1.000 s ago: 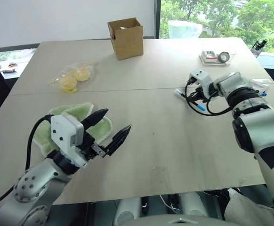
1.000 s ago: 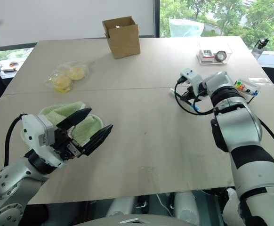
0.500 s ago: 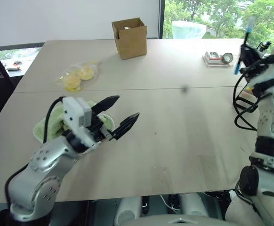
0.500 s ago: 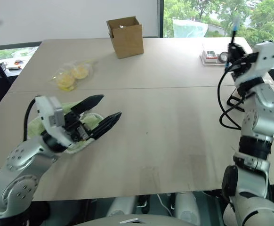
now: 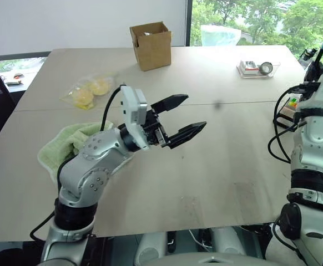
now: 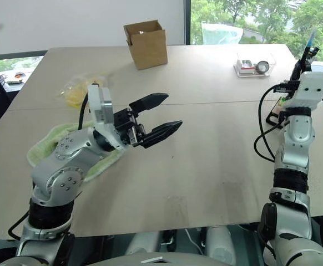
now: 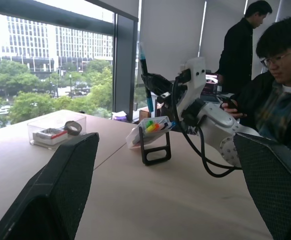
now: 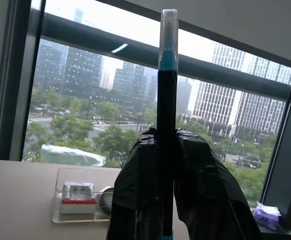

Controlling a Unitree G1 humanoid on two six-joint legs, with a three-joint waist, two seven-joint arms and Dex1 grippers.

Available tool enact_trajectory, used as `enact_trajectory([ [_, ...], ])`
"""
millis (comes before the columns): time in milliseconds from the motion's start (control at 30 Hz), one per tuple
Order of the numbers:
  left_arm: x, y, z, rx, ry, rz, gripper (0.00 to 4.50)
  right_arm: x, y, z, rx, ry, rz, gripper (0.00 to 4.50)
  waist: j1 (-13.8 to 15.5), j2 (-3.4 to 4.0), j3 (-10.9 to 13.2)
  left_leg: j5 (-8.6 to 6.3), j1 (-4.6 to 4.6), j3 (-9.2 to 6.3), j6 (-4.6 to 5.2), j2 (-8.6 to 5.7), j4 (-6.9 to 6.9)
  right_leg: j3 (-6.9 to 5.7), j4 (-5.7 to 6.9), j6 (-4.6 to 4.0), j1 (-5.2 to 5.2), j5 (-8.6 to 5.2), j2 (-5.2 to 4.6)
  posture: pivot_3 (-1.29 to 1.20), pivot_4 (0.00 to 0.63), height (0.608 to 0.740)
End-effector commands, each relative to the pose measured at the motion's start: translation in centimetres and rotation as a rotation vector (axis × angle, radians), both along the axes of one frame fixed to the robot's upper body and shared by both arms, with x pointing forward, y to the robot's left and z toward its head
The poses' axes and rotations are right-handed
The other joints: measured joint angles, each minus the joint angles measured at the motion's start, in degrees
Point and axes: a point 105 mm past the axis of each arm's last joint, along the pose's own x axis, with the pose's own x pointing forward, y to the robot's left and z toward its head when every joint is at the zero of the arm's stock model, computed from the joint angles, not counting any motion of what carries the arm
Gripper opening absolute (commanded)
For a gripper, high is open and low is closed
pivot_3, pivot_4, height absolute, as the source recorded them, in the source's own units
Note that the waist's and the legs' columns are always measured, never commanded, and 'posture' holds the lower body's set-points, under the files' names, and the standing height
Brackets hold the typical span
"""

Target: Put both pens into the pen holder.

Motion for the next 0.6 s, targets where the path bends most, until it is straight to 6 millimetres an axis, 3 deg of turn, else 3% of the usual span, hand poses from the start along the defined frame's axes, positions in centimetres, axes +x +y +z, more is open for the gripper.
enact_trajectory([
  [33,-0.8,0.0,0.2,-0.008,-0.028,0.008,4.50,-0.9,-1.3,1.3,-0.015,-0.089,-0.077,0.13,-0.3,0.00,0.0,0.00,0.02,0.01,0.00,0.00,-0.02,0.02,0.00,0.00,0.01,0.00,0.00,0.00,0.150,0.740],
  [600,-0.9,1.4,0.0,0.027,-0.041,0.046,4.50,-0.7,-2.0,-1.0,0.045,-0.089,-0.099,0.13,-0.7,0.01,0.0,-0.01,0.45,0.01,-0.01,0.02,-0.06,0.06,0.00,-0.01,0.42,-0.01,-0.04,0.00,0.150,0.740],
])
